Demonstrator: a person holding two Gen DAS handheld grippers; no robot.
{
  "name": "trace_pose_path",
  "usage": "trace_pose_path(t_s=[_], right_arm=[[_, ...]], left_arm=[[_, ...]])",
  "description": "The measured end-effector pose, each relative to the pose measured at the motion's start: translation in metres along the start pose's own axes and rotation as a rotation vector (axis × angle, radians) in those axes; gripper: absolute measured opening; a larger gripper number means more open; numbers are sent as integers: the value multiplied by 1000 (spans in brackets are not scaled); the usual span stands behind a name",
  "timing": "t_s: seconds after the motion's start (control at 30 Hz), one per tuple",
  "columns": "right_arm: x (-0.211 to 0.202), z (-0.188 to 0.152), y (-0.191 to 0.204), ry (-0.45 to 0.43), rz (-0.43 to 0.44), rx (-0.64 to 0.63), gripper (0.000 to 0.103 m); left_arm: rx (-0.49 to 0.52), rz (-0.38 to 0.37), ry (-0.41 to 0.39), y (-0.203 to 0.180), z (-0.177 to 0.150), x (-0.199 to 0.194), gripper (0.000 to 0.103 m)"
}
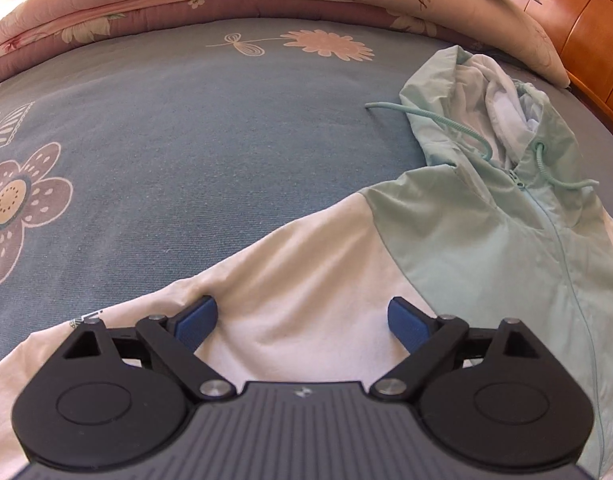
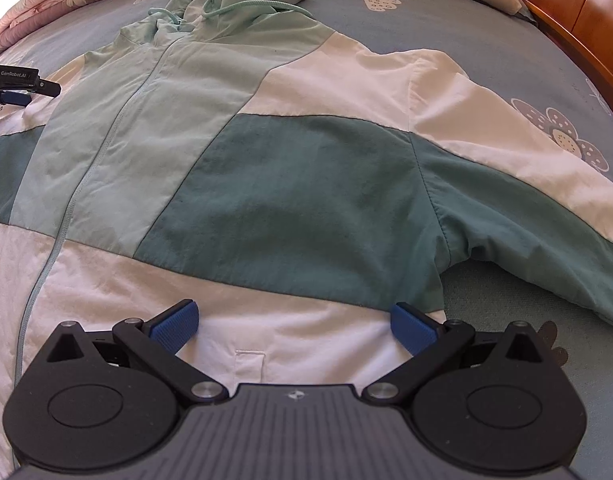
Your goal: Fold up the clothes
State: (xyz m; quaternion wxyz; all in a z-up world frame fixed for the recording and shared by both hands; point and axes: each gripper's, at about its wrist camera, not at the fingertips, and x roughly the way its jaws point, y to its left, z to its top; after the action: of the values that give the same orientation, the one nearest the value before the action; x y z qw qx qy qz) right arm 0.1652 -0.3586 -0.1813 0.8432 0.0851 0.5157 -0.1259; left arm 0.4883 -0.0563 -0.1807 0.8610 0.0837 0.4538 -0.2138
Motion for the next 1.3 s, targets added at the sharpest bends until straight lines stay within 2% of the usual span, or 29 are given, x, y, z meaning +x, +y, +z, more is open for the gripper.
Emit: trace_pose_path(t_s=[0.07,0.17,0.27,0.4,0.47,0.5,0.6,0.7,0.83,1.03,1.2,1.3], right_arm=[[-10,12,2,-31,11,-14,103],[-23,40,1,-97,46,-33,103],[-18,75,-5,-141,92,-10,103],[10,119,-19,-111,244,121,103],[33,136,-23,-64,364,194,103],[44,141,-22,-42,389,212,103],[72,147,-13,-1,369,201,103],[75,153,-3,-49,315,131,103],[91,170,-10,-86,265,152,103],[107,214,-16,-78,198,110,103],[88,216,6,-109,344,30,103],[98,212,30,-97,365,-58,103]], left_arm=[[29,9,-13,-10,-2,-8,91],[43,-17,-38,-29,-7,-32,91],[21,-104,-28,-49,-17,-60,92],[18,-249,52,-79,-40,-79,92],[21,-269,93,-90,-55,-79,92],[25,-266,112,-94,-62,-76,92],[8,-236,146,-96,-75,-70,92],[-16,-226,154,-92,-83,-67,92],[-27,-224,155,-89,-85,-65,93],[-48,-219,161,-90,-83,-62,95],[-58,-212,157,-91,-84,-61,96],[-78,-212,152,-90,-84,-61,96]])
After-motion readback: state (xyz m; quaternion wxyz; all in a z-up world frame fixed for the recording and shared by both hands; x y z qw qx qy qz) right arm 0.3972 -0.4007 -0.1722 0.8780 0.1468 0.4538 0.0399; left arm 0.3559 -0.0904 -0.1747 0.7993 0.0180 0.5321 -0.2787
